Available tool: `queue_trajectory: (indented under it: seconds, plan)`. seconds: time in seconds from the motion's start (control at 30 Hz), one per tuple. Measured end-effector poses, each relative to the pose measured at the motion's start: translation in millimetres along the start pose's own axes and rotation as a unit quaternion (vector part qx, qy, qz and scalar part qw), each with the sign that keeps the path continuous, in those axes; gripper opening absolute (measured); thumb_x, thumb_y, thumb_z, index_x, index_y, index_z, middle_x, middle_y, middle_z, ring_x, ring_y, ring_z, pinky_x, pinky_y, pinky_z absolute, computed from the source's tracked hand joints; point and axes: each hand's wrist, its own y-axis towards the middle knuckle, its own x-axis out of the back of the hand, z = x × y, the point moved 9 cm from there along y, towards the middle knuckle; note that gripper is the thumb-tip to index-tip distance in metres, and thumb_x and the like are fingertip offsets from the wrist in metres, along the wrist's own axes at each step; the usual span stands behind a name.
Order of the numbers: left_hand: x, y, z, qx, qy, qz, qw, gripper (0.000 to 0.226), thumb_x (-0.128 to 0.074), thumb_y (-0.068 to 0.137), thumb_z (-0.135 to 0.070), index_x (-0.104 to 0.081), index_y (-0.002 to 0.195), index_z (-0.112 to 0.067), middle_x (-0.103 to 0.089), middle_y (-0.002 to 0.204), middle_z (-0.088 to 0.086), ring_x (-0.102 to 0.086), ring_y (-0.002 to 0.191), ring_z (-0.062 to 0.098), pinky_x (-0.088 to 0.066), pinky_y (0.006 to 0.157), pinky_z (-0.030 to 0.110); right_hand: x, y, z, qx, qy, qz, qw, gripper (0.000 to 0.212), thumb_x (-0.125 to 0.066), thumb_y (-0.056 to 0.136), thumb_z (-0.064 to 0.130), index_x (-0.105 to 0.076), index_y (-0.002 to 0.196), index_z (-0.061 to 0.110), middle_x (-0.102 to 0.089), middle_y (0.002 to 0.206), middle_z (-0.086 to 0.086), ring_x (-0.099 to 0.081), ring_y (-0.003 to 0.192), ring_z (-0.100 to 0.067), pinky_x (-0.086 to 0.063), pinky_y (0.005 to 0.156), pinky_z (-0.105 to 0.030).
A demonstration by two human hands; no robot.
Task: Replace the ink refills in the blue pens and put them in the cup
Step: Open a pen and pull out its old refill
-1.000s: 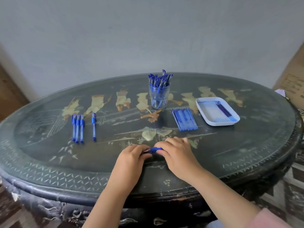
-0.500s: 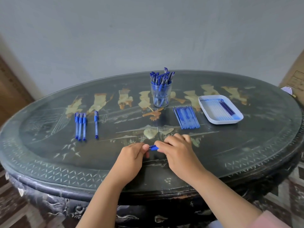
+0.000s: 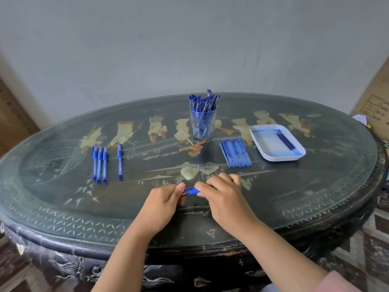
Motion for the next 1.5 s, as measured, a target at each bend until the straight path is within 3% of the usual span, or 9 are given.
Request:
queue_trajectory:
  seconds: [0.1, 0.4, 0.5, 0.8, 1.03, 1.13, 1.23, 1.33, 1.5]
  plan:
    - [18.4, 1.6, 14.4, 0.032, -0.106, -0.06, 0.992, 0.047, -0.038, 0.1, -0.041, -0.048, 0.062, -0.015, -0.044, 0.053, -0.009, -0.038, 0.054, 0.007, -0.033, 0.056, 0.017, 7.4, 1.9, -19.7, -0.067, 0.004, -0.03, 0.997, 0.012, -0.058, 0.087, 0.016, -0.067, 0.086, 0.023, -0.052, 0.072, 0.01, -0.046, 0.069, -0.016, -0.02, 0.07, -0.03]
    - [23.6, 4.4, 4.2, -0.064, 0.083, -0.168, 0.98, 0.009, -0.068, 0.09, -0.02, -0.075, 0.096, -0.02, -0.066, 0.093, -0.011, -0.058, 0.085, 0.0, -0.043, 0.081, 0.012, 2.5, 0.6, -20.9, -0.083, 0.018, -0.014, 0.996, 0.032, -0.043, 0.09, 0.014, -0.068, 0.107, 0.025, -0.049, 0.082, 0.004, -0.047, 0.076, -0.018, -0.023, 0.074, -0.033]
    - [14.8, 15.2, 6.0, -0.068, 0.186, -0.162, 0.967, 0.015, -0.075, 0.084, -0.025, -0.078, 0.098, -0.024, -0.065, 0.094, -0.008, -0.057, 0.094, 0.021, -0.046, 0.08, 0.038, -0.9, 0.1, -20.7, -0.089, 0.024, 0.0, 0.996, 0.036, -0.039, 0.09, 0.014, -0.068, 0.108, 0.026, -0.05, 0.083, 0.005, -0.047, 0.077, -0.018, -0.026, 0.075, -0.034]
    - [9.4, 12.1, -3.2, -0.102, 0.182, -0.149, 0.967, 0.045, -0.079, 0.079, -0.032, -0.067, 0.122, -0.032, -0.063, 0.114, -0.016, -0.054, 0.109, 0.016, -0.037, 0.09, 0.037, -15.0, 0.6, -26.4, -0.1, 0.025, 0.036, 0.994, 0.034, -0.037, 0.091, 0.019, -0.069, 0.101, 0.024, -0.055, 0.085, 0.006, -0.049, 0.075, -0.018, -0.031, 0.073, -0.033]
    - [6.0, 5.2, -25.4, -0.19, 0.075, -0.164, 0.965, 0.008, -0.07, 0.087, -0.025, -0.074, 0.085, -0.019, -0.06, 0.085, -0.026, -0.058, 0.084, 0.004, -0.05, 0.078, 0.027, -13.1, 3.4, -15.4, -0.062, 0.047, 0.041, 0.996, 0.025, -0.04, 0.096, 0.022, -0.064, 0.101, 0.023, -0.055, 0.082, 0.009, -0.046, 0.074, -0.016, -0.034, 0.067, -0.032]
    - [4.5, 2.1, -28.4, -0.205, 0.081, -0.169, 0.961, 0.043, -0.045, 0.096, -0.044, -0.07, 0.075, -0.016, -0.055, 0.073, -0.025, -0.054, 0.076, 0.005, -0.048, 0.072, 0.032, -8.8, 3.7, -13.8, -0.053, 0.04, 0.024, 0.998, 0.021, -0.046, 0.096, 0.019, -0.066, 0.102, 0.021, -0.054, 0.082, 0.008, -0.045, 0.074, -0.016, -0.035, 0.068, -0.033]
    - [7.0, 1.5, -25.7, -0.146, 0.04, -0.162, 0.975, 0.048, -0.037, 0.096, -0.052, -0.07, 0.076, -0.023, -0.061, 0.072, -0.019, -0.058, 0.081, 0.005, -0.044, 0.076, 0.023, -8.3, 2.9, -13.2, -0.05, 0.042, 0.017, 0.998, 0.021, -0.051, 0.095, 0.017, -0.067, 0.107, 0.02, -0.056, 0.086, 0.007, -0.048, 0.077, -0.016, -0.038, 0.069, -0.033]
    - [7.5, 1.8, -24.8, -0.118, -0.027, -0.138, 0.983, 0.019, -0.061, 0.092, -0.045, -0.066, 0.102, -0.029, -0.068, 0.088, -0.016, -0.062, 0.089, 0.004, -0.043, 0.077, 0.01, -7.0, 3.4, -15.0, -0.063, 0.05, 0.02, 0.997, 0.028, -0.042, 0.097, 0.021, -0.067, 0.109, 0.021, -0.059, 0.089, 0.007, -0.05, 0.077, -0.016, -0.041, 0.068, -0.035]
    - [9.1, 3.8, -21.3, -0.109, -0.047, -0.134, 0.984, 0.016, -0.061, 0.085, -0.042, -0.07, 0.088, -0.028, -0.072, 0.083, -0.017, -0.067, 0.081, 0.007, -0.05, 0.079, 0.029, -5.0, 5.4, -10.0, -0.045, 0.041, 0.019, 0.998, 0.024, -0.044, 0.096, 0.019, -0.066, 0.105, 0.019, -0.057, 0.083, 0.006, -0.049, 0.071, -0.017, -0.043, 0.064, -0.035]
